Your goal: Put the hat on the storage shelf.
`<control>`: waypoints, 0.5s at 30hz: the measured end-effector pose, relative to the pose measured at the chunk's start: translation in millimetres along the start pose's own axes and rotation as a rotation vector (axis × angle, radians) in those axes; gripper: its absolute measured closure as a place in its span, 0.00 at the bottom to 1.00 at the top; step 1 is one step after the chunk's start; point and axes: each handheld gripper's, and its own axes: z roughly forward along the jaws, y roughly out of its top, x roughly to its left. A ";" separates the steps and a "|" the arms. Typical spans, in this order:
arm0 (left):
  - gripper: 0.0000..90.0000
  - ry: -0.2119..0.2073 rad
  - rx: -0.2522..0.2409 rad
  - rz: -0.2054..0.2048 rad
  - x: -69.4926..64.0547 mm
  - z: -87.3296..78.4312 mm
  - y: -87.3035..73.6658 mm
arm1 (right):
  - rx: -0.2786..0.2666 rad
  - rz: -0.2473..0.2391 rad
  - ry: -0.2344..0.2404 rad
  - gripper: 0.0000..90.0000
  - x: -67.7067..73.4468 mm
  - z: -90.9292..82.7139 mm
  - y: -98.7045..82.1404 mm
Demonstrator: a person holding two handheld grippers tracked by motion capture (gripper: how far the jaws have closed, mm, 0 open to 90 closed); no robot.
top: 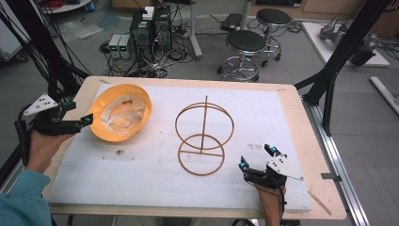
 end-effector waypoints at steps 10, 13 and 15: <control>0.13 -0.040 0.160 -0.079 23.8 25.3 3.8 | 0.004 0.001 -0.004 0.03 0.1 -0.1 -0.1; 0.14 -0.032 0.194 -0.085 27.5 31.4 0.9 | 0.004 0.003 -0.004 0.03 0.1 -0.1 0.0; 0.14 -0.032 0.209 -0.086 29.4 35.3 -1.5 | 0.003 0.002 -0.004 0.03 -0.1 0.0 0.0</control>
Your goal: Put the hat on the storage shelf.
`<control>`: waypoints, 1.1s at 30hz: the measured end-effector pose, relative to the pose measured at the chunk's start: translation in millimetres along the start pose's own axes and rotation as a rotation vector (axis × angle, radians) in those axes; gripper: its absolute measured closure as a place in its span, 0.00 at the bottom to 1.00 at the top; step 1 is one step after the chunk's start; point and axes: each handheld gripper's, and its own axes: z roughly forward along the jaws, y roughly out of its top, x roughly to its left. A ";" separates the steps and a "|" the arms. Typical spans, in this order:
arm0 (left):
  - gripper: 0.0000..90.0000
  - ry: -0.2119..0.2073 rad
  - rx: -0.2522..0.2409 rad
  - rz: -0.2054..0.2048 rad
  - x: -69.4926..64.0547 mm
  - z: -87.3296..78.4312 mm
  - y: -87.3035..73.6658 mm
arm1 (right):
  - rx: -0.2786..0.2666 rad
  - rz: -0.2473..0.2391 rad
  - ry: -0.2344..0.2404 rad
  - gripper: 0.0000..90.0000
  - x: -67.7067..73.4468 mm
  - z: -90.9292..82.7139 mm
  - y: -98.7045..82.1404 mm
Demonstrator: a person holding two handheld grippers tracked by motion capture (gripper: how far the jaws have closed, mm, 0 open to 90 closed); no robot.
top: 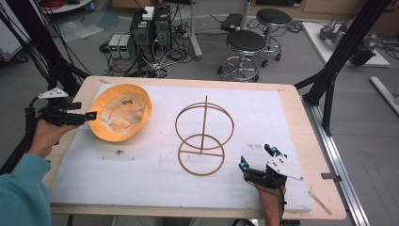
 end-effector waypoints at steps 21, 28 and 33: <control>0.31 0.008 0.145 -0.065 15.8 24.6 -16.8 | -0.001 0.005 0.003 0.03 -0.2 0.0 -0.1; 0.33 0.011 0.167 -0.079 16.8 29.5 -20.0 | -0.001 0.006 0.004 0.03 -0.8 0.0 0.0; 0.41 -0.006 0.188 -0.077 12.7 33.1 -20.2 | -0.004 0.001 0.001 0.03 -0.8 0.2 0.0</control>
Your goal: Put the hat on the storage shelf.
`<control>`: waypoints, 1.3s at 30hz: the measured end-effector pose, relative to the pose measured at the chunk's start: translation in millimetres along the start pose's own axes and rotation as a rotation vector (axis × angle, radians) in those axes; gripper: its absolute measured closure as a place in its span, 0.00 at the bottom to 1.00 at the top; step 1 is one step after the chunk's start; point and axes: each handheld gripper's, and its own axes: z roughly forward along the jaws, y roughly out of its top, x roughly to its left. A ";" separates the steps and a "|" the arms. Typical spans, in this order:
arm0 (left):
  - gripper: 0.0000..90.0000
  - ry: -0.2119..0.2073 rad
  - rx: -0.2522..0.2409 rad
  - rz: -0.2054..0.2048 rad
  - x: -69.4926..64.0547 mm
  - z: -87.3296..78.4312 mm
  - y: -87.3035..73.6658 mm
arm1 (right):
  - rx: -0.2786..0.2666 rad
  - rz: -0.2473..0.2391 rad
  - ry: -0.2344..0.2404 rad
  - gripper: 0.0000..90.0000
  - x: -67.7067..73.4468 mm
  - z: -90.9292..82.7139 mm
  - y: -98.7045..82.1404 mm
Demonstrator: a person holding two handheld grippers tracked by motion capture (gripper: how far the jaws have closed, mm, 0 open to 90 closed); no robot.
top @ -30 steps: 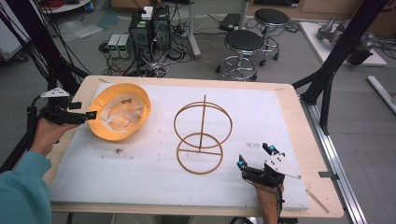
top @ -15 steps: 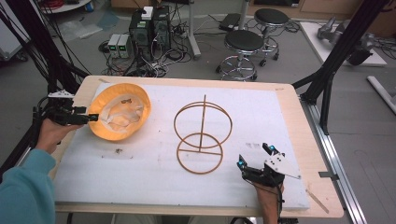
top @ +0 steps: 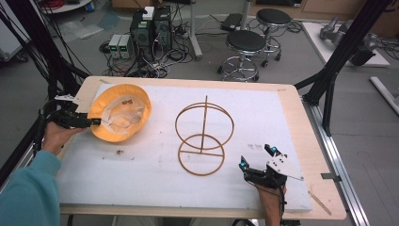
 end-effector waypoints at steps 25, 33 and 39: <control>0.93 -0.038 -0.082 -0.064 -19.1 -16.2 10.4 | 0.002 0.006 -0.002 0.03 0.3 -0.1 0.0; 0.94 -0.058 -0.115 -0.085 -19.3 -18.1 13.0 | 0.003 0.007 0.000 0.03 -0.1 0.3 0.1; 0.94 -0.049 -0.125 -0.044 -25.5 -27.3 27.8 | 0.004 0.007 0.000 0.03 -0.1 0.4 0.2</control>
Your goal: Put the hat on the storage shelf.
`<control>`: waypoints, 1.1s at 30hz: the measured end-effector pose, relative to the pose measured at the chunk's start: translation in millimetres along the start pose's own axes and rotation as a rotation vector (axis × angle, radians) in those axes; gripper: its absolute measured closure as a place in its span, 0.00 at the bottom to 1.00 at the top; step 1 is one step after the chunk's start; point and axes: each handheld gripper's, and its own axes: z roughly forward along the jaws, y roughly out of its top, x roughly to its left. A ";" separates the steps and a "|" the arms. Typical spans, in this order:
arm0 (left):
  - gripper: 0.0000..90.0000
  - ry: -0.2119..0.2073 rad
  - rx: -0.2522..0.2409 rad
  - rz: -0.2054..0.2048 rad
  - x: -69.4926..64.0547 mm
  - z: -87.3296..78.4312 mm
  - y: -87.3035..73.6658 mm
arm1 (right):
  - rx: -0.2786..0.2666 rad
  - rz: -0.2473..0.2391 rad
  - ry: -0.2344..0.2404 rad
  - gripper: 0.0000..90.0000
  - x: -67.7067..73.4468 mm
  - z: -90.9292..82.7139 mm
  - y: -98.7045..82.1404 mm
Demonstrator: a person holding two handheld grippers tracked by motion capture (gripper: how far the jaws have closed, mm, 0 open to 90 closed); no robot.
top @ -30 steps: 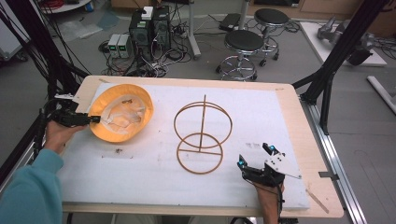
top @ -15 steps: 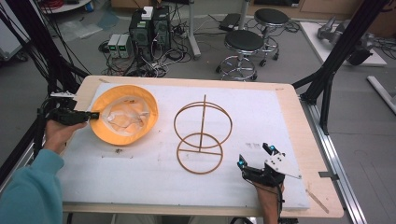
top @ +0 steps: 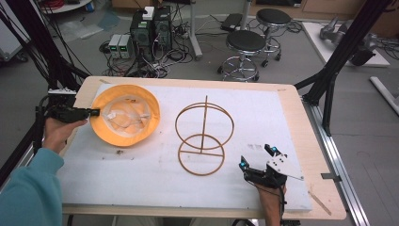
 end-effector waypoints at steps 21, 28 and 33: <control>0.94 0.108 -0.033 0.118 -10.3 -22.0 60.9 | 0.001 0.003 0.001 0.03 0.2 -0.5 -0.1; 0.94 0.144 -0.024 0.169 -11.2 -19.4 74.1 | 0.001 -0.008 0.000 0.03 0.1 -0.3 0.0; 0.94 0.160 -0.023 0.186 -11.3 -18.9 78.9 | -0.001 -0.005 0.003 0.03 -0.1 -0.2 -0.1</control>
